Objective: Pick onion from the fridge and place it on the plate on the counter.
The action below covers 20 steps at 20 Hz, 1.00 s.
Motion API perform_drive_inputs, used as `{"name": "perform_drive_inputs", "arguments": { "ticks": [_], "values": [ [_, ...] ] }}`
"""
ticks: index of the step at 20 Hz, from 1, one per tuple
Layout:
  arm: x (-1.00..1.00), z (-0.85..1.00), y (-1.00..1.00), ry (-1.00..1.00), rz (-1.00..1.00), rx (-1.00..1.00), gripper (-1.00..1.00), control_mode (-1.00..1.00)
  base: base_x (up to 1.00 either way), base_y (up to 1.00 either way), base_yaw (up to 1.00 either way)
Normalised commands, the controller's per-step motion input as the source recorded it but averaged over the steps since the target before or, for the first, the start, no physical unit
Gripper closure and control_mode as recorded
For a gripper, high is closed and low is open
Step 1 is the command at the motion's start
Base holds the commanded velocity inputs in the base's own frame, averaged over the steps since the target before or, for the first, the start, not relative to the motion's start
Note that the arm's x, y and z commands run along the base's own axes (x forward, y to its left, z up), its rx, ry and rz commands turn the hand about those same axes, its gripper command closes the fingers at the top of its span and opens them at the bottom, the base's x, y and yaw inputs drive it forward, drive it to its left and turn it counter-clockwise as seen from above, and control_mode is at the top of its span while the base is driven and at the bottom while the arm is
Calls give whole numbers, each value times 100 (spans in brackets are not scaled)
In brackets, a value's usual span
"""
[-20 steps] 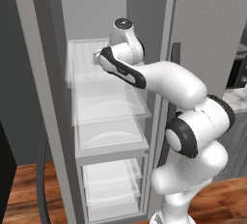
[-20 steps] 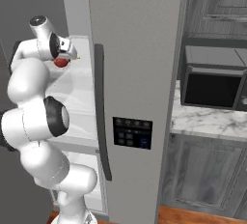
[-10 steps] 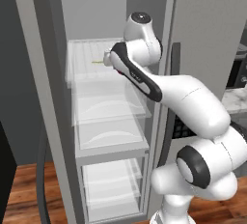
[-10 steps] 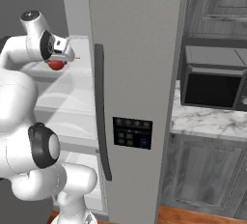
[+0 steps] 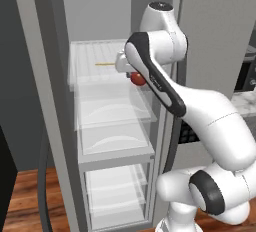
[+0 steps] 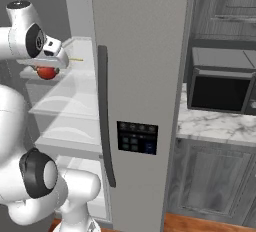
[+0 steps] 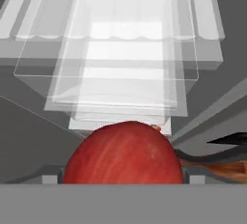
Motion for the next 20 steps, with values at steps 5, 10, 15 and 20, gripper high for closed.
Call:
{"name": "perform_drive_inputs", "arguments": {
  "ticks": [5, 10, 15, 20],
  "values": [
    [-95, 0, -22, 11, 0, 0, 100, -100, 0, 0, 0],
    [-75, 0, -26, 5, 0, 0, 100, -100, 0, 0, 0],
    [-69, 0, -39, 4, 0, 0, 100, -100, 0, 0, 0],
    [-82, 0, -53, 6, 0, 0, 100, -100, 0, 0, 0]
  ]
}}
